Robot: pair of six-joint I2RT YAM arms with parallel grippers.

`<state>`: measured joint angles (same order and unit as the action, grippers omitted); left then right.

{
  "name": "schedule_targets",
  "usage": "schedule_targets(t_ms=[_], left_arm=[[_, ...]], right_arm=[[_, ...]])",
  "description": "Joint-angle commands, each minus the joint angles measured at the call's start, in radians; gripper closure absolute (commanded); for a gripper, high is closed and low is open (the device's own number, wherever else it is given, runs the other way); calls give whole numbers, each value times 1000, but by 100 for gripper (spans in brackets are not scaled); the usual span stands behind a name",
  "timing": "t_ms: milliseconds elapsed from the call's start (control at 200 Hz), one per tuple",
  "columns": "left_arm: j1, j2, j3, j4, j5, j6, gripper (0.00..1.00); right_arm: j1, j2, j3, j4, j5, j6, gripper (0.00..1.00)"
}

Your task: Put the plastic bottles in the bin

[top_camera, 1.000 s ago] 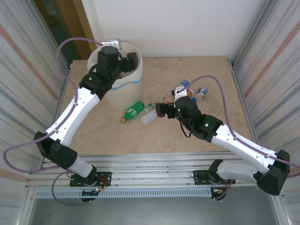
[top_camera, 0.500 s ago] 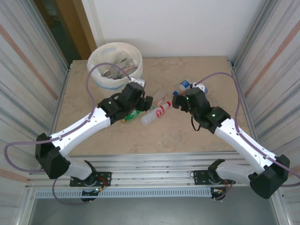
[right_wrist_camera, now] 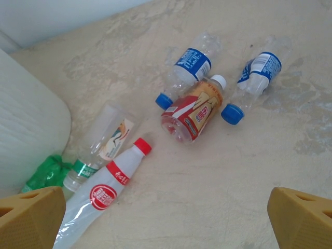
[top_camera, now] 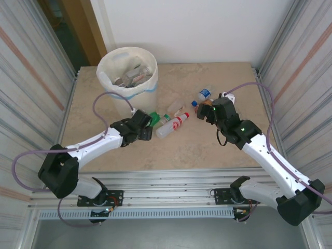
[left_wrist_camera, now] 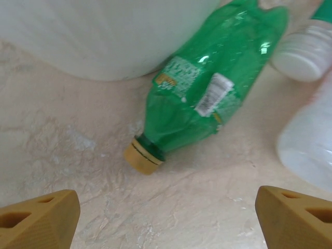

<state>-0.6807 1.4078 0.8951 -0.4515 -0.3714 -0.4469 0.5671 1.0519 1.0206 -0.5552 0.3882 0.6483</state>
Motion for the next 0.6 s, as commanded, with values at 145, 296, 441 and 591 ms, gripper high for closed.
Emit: schedule_targets(t_ms=[145, 296, 441, 591], left_arm=[[52, 22, -38, 153, 44, -39, 9], [66, 77, -31, 190, 66, -26, 2], [76, 134, -15, 217, 79, -32, 2], [85, 180, 2, 238, 81, -47, 4]], right_arm=[[-6, -6, -17, -7, -17, 34, 2], [-8, -2, -16, -5, -20, 35, 2], [-7, 2, -16, -2, -20, 30, 2], [-7, 5, -20, 4, -23, 28, 2]])
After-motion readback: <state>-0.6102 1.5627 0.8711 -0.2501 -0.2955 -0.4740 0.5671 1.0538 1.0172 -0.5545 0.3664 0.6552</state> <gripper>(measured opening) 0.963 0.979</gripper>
